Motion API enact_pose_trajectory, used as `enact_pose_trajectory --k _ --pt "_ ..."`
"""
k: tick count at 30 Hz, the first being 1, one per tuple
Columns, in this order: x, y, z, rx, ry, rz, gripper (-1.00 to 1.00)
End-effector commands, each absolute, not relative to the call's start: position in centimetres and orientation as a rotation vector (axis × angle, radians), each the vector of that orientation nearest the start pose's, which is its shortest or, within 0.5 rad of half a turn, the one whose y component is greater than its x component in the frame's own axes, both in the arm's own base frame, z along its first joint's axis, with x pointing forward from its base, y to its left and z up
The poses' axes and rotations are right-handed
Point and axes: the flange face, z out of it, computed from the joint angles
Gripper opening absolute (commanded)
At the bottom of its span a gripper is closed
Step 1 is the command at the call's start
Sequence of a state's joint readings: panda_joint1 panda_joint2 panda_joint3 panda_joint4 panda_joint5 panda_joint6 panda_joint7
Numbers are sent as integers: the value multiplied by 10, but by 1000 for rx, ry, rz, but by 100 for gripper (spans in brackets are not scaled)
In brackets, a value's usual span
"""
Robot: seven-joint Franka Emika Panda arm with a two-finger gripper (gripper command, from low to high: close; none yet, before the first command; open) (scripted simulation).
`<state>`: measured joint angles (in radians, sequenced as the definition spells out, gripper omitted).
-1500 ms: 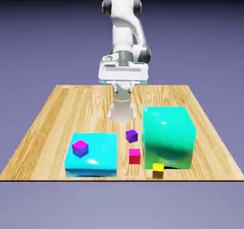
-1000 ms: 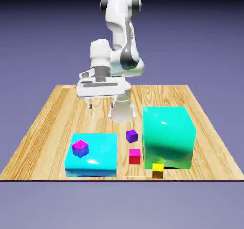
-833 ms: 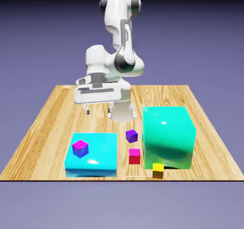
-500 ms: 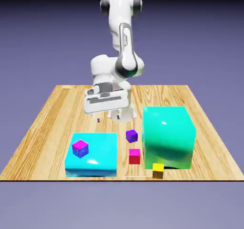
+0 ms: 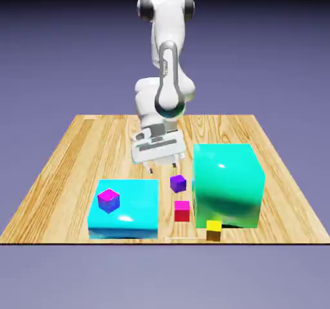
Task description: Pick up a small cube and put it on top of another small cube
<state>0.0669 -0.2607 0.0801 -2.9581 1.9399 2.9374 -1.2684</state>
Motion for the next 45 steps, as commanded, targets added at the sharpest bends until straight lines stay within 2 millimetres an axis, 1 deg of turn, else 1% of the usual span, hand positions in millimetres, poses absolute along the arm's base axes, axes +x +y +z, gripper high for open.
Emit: enact_pose_trajectory --k 1,10,17,18,24,28,29,30,31,36,41,43,44,45 --pt "270 -20 225 -2655 634 -566 0" --pt "221 7 195 -2718 524 -550 0" --pt "184 24 179 -2790 460 -533 0" --pt "184 24 179 -2790 460 -533 0" --pt "196 33 144 -2776 455 -517 0" --pt "204 34 117 -2787 459 -532 0" --pt "204 34 114 -2789 460 -534 0" --pt "204 34 114 -2789 460 -534 -100" --pt "204 34 114 -2789 460 -534 -100" --pt "195 32 147 -2776 455 -517 -100" --pt "185 25 176 -2788 459 -530 -100" --pt "184 24 179 -2790 460 -533 -100" --pt "200 21 181 -2747 476 -581 -100" --pt "209 19 182 -2747 446 -587 -100"
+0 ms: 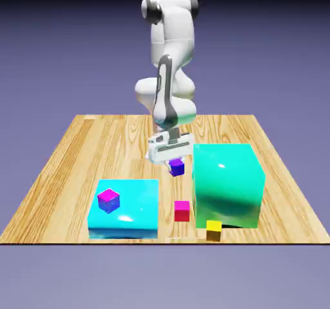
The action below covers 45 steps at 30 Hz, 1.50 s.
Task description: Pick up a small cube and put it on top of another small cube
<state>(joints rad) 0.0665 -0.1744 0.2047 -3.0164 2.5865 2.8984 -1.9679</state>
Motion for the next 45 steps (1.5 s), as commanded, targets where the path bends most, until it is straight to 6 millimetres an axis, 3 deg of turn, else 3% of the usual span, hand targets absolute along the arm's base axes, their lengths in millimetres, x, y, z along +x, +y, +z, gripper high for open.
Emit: enact_pose_trajectory --k 1,8,13,23,32,40,43,45 --pt "217 17 183 -2747 416 -593 -100" --pt "277 -4 190 -2748 206 -629 -100" --pt "308 -22 204 -2651 335 -670 -100" --pt "366 -86 245 -2616 455 -678 -100" --pt "399 -151 287 -2649 594 -641 -100" --pt "410 -213 324 -2720 767 -584 -100" --pt "413 -201 321 -2756 763 -579 -100" --pt "420 -201 305 -2755 763 -580 -100"
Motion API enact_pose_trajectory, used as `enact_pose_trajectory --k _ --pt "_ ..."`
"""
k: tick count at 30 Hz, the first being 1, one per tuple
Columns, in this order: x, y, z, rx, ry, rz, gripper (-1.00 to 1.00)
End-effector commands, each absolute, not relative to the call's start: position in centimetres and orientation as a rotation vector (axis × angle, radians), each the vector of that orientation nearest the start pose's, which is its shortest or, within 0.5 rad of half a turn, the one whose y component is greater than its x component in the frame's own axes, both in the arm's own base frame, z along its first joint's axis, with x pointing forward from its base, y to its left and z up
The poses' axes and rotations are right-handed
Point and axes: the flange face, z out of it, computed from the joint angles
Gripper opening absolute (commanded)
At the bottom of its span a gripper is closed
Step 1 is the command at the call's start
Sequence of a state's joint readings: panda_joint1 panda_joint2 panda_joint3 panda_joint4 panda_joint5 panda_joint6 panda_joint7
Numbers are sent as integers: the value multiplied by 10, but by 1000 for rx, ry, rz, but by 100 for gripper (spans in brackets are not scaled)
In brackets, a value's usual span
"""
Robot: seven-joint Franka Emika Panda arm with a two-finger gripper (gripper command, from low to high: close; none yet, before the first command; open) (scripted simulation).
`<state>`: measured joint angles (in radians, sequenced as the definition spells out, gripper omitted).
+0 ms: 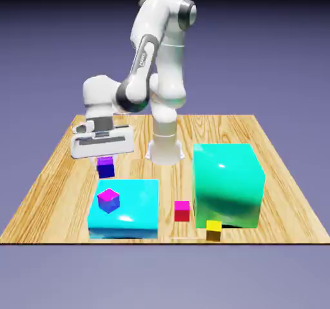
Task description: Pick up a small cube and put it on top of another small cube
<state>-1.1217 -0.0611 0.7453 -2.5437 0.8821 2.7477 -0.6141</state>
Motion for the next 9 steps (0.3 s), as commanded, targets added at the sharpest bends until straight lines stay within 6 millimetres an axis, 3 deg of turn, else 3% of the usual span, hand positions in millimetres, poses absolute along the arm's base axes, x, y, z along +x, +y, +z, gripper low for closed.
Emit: enact_pose_trajectory --k 1,6,7,9 --pt "423 -201 297 -2755 763 -580 -100" --pt "435 -196 256 -2756 763 -579 -100" --pt "435 -196 256 -2756 763 -579 100" --pt "432 -198 265 -2756 763 -579 100"
